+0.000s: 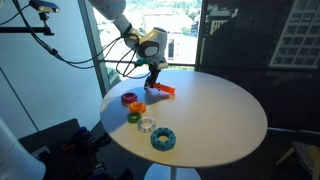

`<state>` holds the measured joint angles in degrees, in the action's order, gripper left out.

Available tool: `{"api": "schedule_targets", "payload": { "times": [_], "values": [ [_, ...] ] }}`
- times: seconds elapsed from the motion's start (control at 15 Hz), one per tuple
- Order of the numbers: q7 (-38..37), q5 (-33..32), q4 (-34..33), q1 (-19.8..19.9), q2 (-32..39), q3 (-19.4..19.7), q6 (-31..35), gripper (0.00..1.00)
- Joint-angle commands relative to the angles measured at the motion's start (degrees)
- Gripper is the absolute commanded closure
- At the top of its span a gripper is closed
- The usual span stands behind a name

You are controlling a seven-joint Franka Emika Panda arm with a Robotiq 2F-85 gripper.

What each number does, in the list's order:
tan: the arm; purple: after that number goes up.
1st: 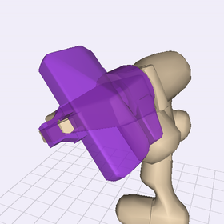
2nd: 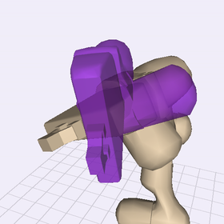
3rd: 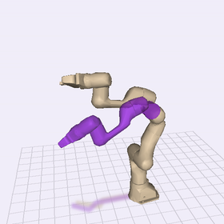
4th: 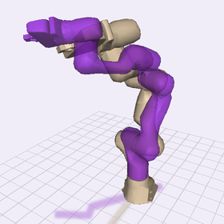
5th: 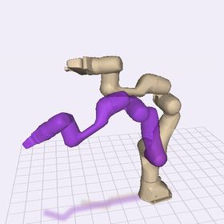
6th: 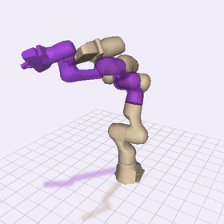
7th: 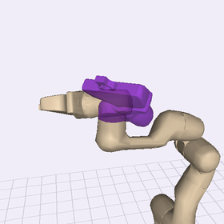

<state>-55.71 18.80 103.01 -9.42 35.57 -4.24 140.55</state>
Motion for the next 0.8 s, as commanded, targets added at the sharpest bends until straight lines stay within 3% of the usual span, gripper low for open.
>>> {"api": "schedule_targets", "payload": {
  "times": [0.0,0.73],
  "values": [
    [2.3,1.4,-0.1,1.1,-1.6,-0.7,-1.4,0.85],
    [5.6,2.6,0.0,2.5,-4.8,-1.1,-5.8,0.85]
  ]
}}
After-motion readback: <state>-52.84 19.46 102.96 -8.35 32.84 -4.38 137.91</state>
